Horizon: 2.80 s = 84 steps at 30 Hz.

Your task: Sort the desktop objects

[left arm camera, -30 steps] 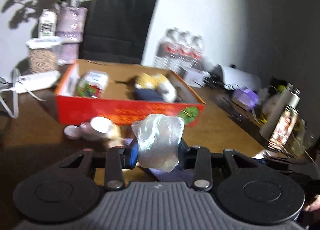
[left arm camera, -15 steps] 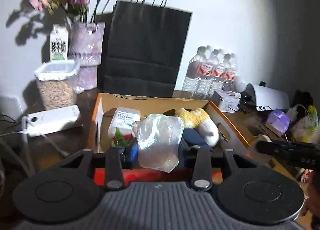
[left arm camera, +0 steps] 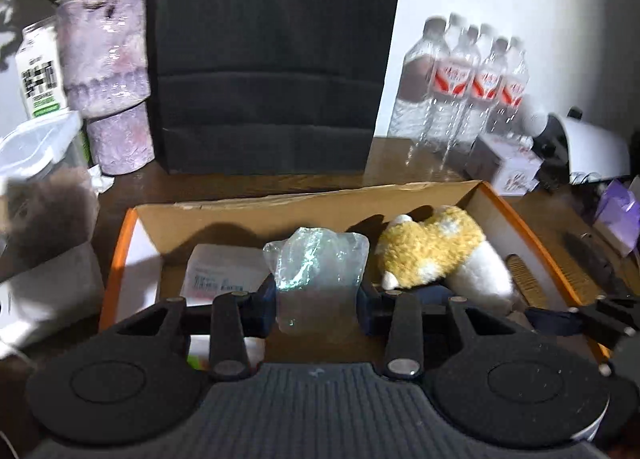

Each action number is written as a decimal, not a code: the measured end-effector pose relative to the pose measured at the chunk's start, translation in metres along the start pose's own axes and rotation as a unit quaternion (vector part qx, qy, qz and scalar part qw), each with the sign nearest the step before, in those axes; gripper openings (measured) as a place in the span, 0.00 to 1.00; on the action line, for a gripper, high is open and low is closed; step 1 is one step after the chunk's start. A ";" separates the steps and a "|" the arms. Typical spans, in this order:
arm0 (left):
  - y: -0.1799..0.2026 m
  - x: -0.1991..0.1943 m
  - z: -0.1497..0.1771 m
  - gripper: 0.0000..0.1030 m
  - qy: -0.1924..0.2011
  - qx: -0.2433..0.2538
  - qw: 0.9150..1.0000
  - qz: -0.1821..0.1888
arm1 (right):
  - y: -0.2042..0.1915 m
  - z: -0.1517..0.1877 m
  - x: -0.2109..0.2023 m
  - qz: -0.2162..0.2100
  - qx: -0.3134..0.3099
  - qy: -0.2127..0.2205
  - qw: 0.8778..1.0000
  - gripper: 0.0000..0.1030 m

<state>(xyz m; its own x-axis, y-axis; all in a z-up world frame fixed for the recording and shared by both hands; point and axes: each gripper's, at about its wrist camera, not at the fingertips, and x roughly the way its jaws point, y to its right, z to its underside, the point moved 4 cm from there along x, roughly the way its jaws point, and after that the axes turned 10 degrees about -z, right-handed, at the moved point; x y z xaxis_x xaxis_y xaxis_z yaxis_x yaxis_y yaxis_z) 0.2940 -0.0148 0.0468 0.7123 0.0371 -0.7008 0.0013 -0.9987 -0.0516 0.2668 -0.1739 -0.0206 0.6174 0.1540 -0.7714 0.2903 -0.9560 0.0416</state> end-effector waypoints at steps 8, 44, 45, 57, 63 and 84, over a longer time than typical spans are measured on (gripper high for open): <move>0.008 0.033 -0.031 0.43 -0.004 -0.007 1.000 -0.006 | 0.012 -0.005 -0.034 -0.032 0.037 0.054 0.997 0.64; -0.020 -0.173 0.241 1.00 0.073 -0.048 0.996 -0.030 | -0.032 0.202 -0.139 -0.203 0.033 0.137 0.969 0.86; -0.020 -0.173 0.242 1.00 0.071 -0.048 0.996 -0.029 | -0.030 0.203 -0.139 -0.207 0.040 0.136 0.968 0.86; -0.016 -0.164 0.247 1.00 0.054 -0.048 0.997 -0.026 | -0.023 0.204 -0.135 -0.224 0.063 0.132 0.964 0.86; -0.016 -0.164 0.243 1.00 0.059 -0.050 0.997 -0.027 | -0.025 0.203 -0.134 -0.220 0.058 0.129 0.965 0.86; -0.014 -0.109 0.162 0.90 0.091 0.000 0.996 -0.007 | -0.029 0.110 -0.084 -0.168 0.029 0.105 0.980 0.72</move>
<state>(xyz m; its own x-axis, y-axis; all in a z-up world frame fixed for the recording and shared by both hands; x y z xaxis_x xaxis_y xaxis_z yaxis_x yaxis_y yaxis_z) 0.1023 0.0009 0.0088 0.8282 0.0445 -0.5587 0.0122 -0.9980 -0.0615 0.1265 -0.1868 -0.0266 0.6324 0.5049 -0.5875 0.4646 -0.8541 -0.2339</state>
